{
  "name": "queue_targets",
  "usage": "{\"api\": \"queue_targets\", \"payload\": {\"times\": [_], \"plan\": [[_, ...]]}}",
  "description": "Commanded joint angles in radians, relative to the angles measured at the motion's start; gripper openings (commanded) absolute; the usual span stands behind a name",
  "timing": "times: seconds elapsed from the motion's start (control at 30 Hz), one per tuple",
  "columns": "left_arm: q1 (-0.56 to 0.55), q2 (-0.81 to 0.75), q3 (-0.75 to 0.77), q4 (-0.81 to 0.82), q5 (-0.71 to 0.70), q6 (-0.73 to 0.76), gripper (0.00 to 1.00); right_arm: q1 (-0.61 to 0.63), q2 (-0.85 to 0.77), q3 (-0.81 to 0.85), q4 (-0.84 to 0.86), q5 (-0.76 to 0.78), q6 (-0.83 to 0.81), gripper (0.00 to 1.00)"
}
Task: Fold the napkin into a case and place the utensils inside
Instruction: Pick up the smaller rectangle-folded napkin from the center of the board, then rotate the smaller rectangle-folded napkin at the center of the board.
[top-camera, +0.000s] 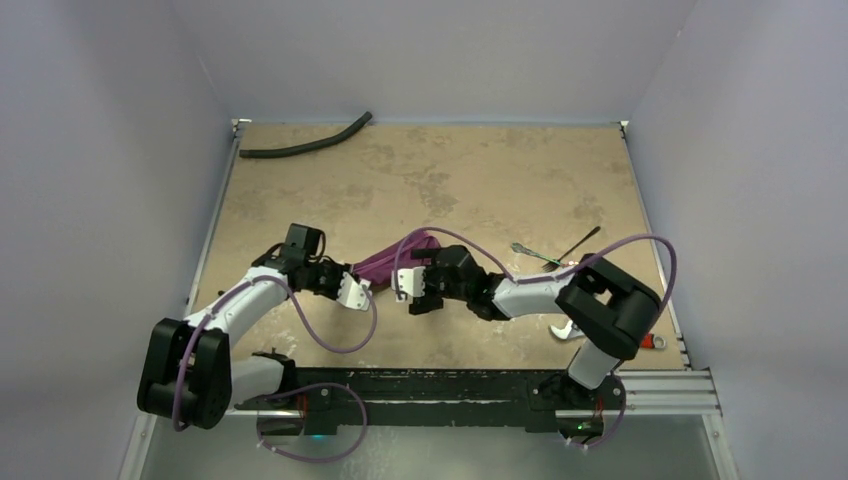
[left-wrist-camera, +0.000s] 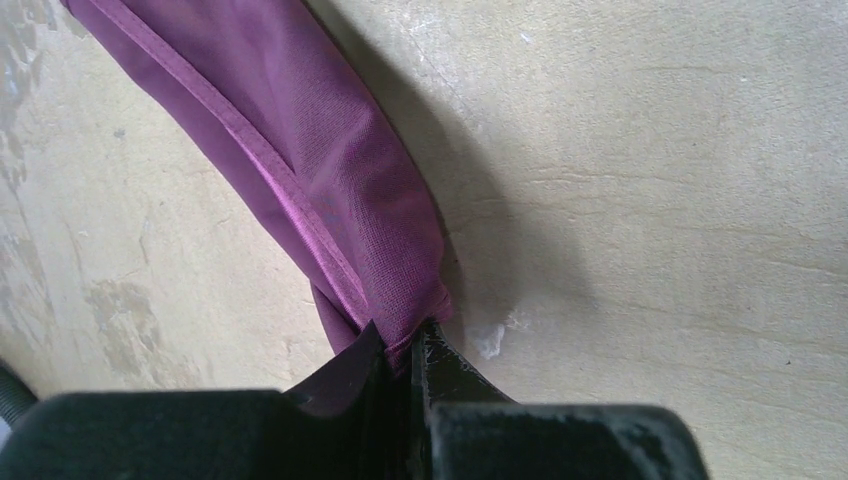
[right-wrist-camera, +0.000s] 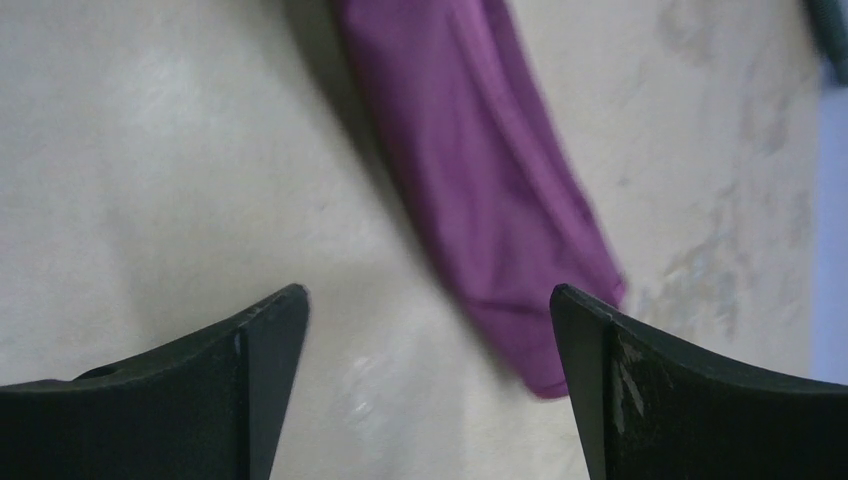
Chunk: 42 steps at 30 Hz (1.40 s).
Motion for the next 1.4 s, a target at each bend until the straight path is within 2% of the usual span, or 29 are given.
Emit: {"api": "queue_targets", "payload": {"times": [0.0, 0.2, 0.37, 0.47, 0.53, 0.6, 0.63, 0.77, 0.83, 0.93, 0.97, 1.03, 1.1, 1.27, 1.37], "plan": [[0.012, -0.027, 0.044, -0.007, 0.045, -0.003, 0.0, -0.007, 0.065, 0.048, 0.075, 0.033, -0.131, 0.95], [0.011, -0.031, 0.052, -0.01, 0.058, 0.009, 0.0, -0.006, 0.173, 0.076, 0.188, 0.067, -0.201, 0.93], [0.012, -0.033, 0.081, 0.01, 0.053, -0.021, 0.0, -0.002, 0.251, 0.117, 0.201, 0.056, -0.221, 0.81], [0.02, -0.037, 0.132, 0.029, 0.061, -0.096, 0.0, -0.002, 0.291, 0.186, 0.133, 0.051, -0.197, 0.61], [0.027, -0.038, 0.174, 0.035, 0.067, -0.151, 0.0, -0.003, 0.308, 0.228, 0.095, 0.036, -0.156, 0.39], [0.035, -0.038, 0.222, -0.001, 0.079, -0.178, 0.0, -0.002, 0.308, 0.259, 0.058, 0.028, -0.111, 0.12], [0.036, -0.037, 0.25, -0.033, 0.088, -0.187, 0.0, -0.003, 0.297, 0.272, 0.034, 0.012, -0.081, 0.02], [0.039, -0.018, 0.352, -0.192, 0.132, -0.233, 0.0, -0.022, 0.154, 0.268, -0.062, -0.14, 0.051, 0.0], [0.04, 0.019, 0.421, -0.299, 0.16, -0.273, 0.0, -0.042, 0.112, 0.342, -0.273, -0.278, 0.086, 0.0], [0.04, 0.108, 0.539, -0.469, 0.211, -0.326, 0.0, -0.075, 0.137, 0.54, -0.778, -0.507, 0.075, 0.0], [0.041, 0.143, 0.577, -0.534, 0.229, -0.331, 0.0, -0.08, 0.149, 0.562, -0.869, -0.571, 0.084, 0.0], [0.041, 0.205, 0.632, -0.654, 0.261, -0.313, 0.0, -0.079, 0.145, 0.562, -0.934, -0.638, 0.145, 0.0], [0.04, 0.241, 0.668, -0.742, 0.283, -0.298, 0.0, -0.082, 0.184, 0.614, -1.101, -0.757, 0.108, 0.0], [0.058, 0.238, 0.693, -0.806, 0.291, -0.296, 0.0, -0.103, 0.228, 0.63, -1.199, -0.908, 0.096, 0.0], [0.098, 0.285, 0.728, -0.895, 0.309, -0.218, 0.0, -0.122, 0.189, 0.625, -1.217, -0.951, 0.098, 0.0]]}}
